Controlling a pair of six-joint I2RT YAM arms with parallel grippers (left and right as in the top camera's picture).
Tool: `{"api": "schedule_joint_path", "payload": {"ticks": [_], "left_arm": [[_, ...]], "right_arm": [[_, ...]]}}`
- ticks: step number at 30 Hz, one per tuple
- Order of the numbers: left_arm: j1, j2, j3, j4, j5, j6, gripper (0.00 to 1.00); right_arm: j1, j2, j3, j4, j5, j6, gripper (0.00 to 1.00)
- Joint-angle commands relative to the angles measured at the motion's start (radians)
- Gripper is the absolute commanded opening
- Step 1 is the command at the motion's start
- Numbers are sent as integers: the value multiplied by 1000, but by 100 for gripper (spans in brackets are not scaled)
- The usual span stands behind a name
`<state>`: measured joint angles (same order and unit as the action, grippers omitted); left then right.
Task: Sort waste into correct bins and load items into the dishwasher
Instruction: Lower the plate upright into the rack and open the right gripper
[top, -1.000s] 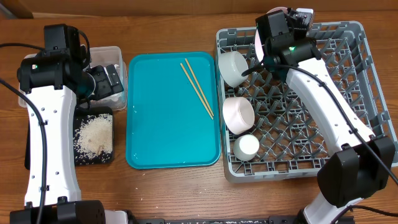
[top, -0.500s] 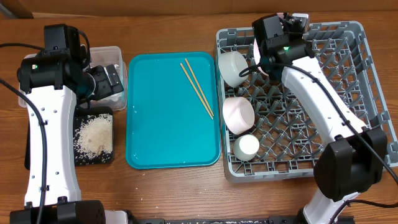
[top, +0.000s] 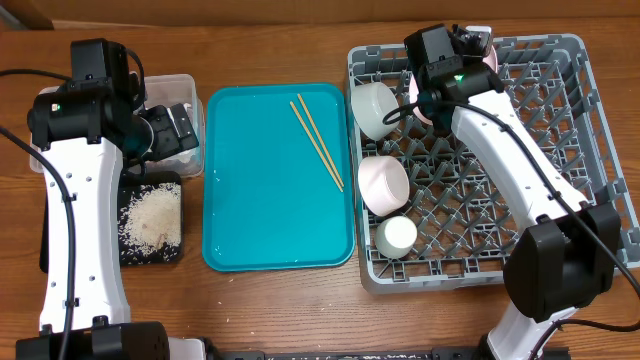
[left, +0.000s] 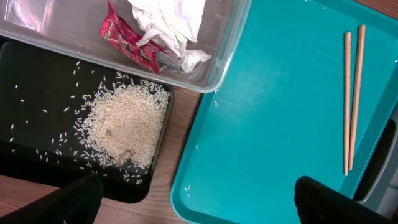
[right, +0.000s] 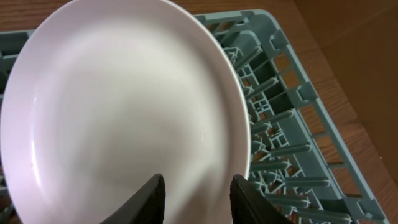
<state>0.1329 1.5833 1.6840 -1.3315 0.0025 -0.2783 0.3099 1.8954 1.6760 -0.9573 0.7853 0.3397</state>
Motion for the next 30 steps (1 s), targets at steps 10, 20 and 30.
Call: {"api": "schedule_joint_path", "payload": {"ticks": [10,20,30], "left_arm": [[3,-2,11,1,-10,9,100],[3,-2,11,1,-10,9,100],[3,-2,11,1,-10,9,100]], "right_arm": [[4,11,-5,5,-96,8,36],[4,-13,38,-30,-144,9,36],[-97,-166,162,-64,-424,10,38]]}}
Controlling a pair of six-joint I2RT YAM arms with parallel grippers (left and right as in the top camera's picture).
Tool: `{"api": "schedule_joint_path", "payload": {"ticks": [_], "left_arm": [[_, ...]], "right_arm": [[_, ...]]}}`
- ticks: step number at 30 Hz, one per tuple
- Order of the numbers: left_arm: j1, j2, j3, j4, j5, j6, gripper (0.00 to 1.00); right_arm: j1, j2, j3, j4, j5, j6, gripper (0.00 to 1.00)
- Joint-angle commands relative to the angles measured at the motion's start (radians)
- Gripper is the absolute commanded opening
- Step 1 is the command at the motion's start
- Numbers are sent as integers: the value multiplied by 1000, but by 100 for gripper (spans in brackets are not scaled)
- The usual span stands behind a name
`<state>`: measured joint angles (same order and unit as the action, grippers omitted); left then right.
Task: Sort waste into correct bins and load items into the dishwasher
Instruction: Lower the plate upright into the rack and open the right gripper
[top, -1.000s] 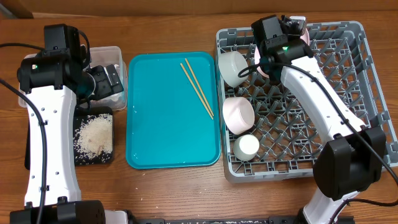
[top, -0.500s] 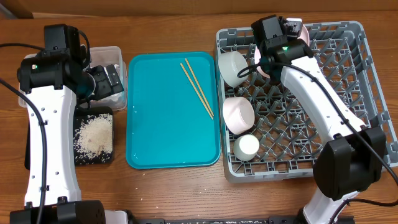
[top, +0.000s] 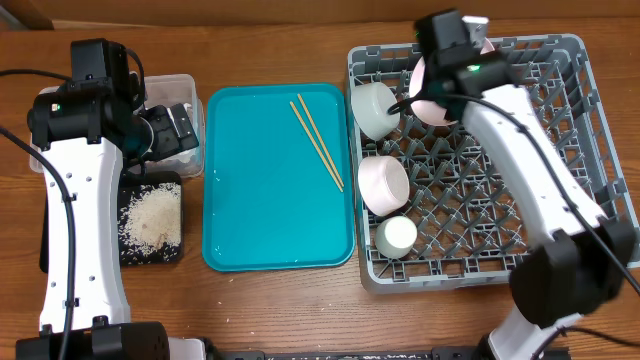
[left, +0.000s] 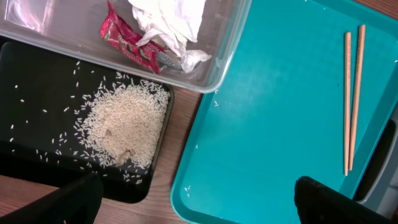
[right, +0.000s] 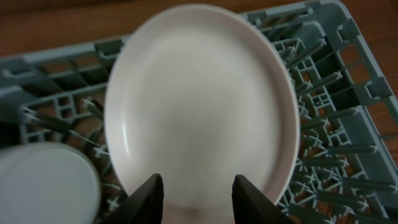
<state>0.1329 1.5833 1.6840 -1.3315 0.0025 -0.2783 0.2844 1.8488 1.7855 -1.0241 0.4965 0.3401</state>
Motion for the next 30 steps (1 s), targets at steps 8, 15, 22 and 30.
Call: {"api": "schedule_joint_path", "payload": {"ticks": [8,15,22,30], "left_arm": [[3,-2,11,1,-10,9,100],[3,-2,11,1,-10,9,100],[3,-2,11,1,-10,9,100],[3,-2,11,1,-10,9,100]], "right_arm": [[-392,-132,40,10,-587,27,41],[-524,-25,17,51,-855,19,41],[-508,90,15,89,-903,5,40],[-467,113,15,131,-975,-47,40]]}}
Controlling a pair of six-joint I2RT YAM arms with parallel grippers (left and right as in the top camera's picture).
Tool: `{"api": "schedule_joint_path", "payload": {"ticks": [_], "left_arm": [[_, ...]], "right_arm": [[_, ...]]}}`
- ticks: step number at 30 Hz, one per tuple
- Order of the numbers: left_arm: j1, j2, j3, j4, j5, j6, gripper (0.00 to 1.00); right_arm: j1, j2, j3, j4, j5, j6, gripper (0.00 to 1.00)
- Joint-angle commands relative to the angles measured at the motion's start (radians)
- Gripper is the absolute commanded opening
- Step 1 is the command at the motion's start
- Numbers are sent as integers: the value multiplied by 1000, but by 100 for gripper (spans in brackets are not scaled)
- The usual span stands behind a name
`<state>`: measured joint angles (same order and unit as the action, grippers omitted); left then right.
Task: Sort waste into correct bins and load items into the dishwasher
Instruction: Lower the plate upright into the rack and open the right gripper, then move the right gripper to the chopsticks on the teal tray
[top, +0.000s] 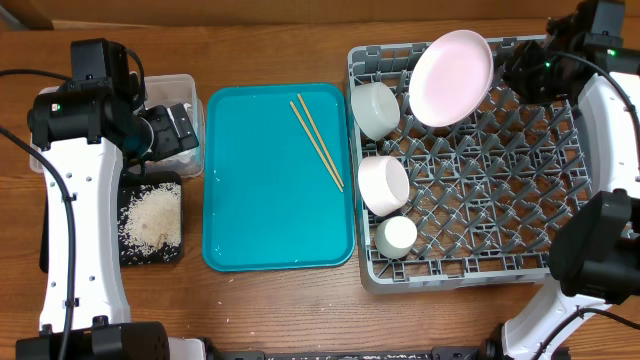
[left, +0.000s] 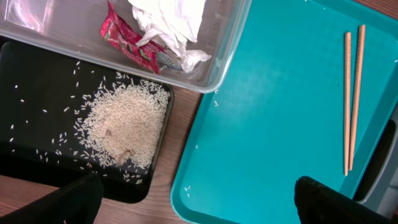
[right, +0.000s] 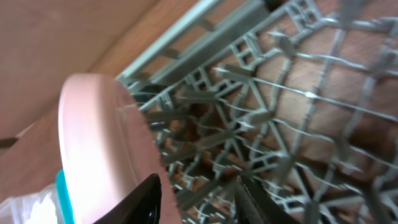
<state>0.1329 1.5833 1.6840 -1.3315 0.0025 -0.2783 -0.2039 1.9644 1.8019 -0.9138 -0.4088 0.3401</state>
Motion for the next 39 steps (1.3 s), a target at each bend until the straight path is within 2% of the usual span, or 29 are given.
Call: {"api": "schedule_joint_path", "payload": {"ticks": [1,6,12,17,20,24,27,31,39], "left_arm": [[3,-2,11,1,-10,9,100],[3,-2,11,1,-10,9,100],[3,-2,11,1,-10,9,100],[3,-2,11,1,-10,9,100],[3,-2,11,1,-10,9,100],[3,-2,11,1,-10,9,100],[3,-2,11,1,-10,9,100],[3,-2,11,1,-10,9,100],[3,-2,11,1,-10,9,100]], "right_arm": [[28,-2,-1,24,-76,-50,40],[56,-2,-1,27,-76,-57,39],[61,-6,3,23,-83,-56,34],[54,-39,76,-38,-83,-84,48],[62,-69,154,-123,-79,-161,63],[104,-109,249,-221,-74,-226,67],[164,-129,282,-253,-71,-241,67],[318,-128,277,-272,-10,-257,67],[658,-42,240,-254,348,-269,66]]}}
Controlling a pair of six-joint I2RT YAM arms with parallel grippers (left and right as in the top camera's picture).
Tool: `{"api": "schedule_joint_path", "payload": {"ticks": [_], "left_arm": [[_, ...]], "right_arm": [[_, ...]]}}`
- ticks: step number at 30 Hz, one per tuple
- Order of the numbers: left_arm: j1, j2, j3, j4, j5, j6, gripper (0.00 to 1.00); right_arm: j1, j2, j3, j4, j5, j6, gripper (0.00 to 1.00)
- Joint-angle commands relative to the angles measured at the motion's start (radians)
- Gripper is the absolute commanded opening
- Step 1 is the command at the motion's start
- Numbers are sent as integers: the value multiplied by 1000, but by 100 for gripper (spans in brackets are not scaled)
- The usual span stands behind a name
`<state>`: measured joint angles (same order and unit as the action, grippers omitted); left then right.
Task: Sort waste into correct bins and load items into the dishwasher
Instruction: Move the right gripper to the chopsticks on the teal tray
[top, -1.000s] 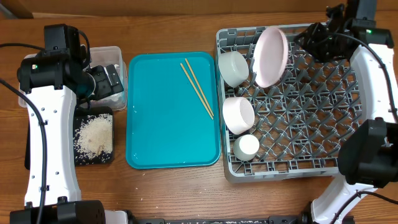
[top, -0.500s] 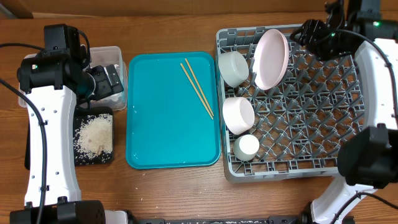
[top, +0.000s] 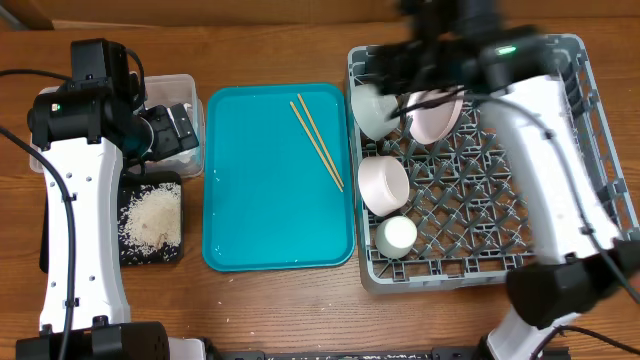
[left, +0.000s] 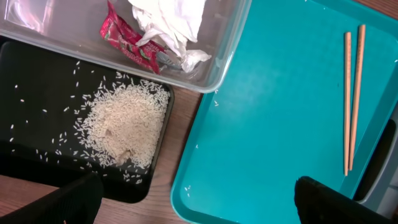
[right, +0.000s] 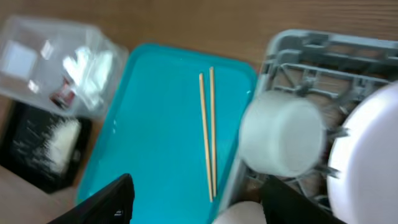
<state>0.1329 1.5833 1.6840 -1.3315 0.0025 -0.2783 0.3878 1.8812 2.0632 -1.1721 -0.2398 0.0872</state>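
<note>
Two wooden chopsticks (top: 318, 142) lie side by side on the teal tray (top: 250, 230), near its far right corner. They show in both wrist views (left: 353, 99) (right: 208, 134). My right gripper (right: 199, 202) hangs open and empty, blurred, above the dish rack's (top: 560, 150) far left part (top: 405, 62). In the rack sit a pink plate (top: 437, 112), a whitish bowl (top: 375, 110), a pink bowl (top: 383, 185) and a cup (top: 397, 235). My left gripper (left: 199, 208) is open and empty over the tray's left edge.
A clear bin (left: 74, 37) at the far left holds a red wrapper (left: 127, 40) and crumpled tissue (left: 168, 22). In front of it a black tray (left: 37, 93) holds loose rice (left: 124, 124). Bare wood shows in front of the tray and the rack.
My right arm was at the rack's far right corner and is now over its far left part, jaws wider apart. The pink plate sits lower and more upright beside the whitish bowl. Left arm unmoved.
First my right gripper was close against the pink plate at the rack's far side. Then it was back from the plate, which stood in the rack. Then it was at the far right corner, and now it faces the chopsticks. My left arm stayed still throughout.
</note>
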Motion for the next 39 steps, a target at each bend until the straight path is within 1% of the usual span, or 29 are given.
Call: {"api": "schedule_joint_path", "payload": {"ticks": [1,4,6,13,17,29,33,39], "left_arm": [[3,-2,11,1,-10,9,100],[3,-2,11,1,-10,9,100],[3,-2,11,1,-10,9,100],[3,-2,11,1,-10,9,100],[3,-2,11,1,-10,9,100],[3,-2,11,1,-10,9,100],[3,-2,11,1,-10,9,100],[3,-2,11,1,-10,9,100]], "right_arm": [[95,61,-24,6,205,-13,66],[158,147,-42,27,239,-13,63],[174,206,-43,37,239,-13,63],[180,367,-43,52,239,-13,63],[181,422,-43,60,239,-13,62],[197,507,-44,116,239,-13,61],[214,527,-44,140,240,-13,56],[241,560,-44,170,240,-12,53]]}}
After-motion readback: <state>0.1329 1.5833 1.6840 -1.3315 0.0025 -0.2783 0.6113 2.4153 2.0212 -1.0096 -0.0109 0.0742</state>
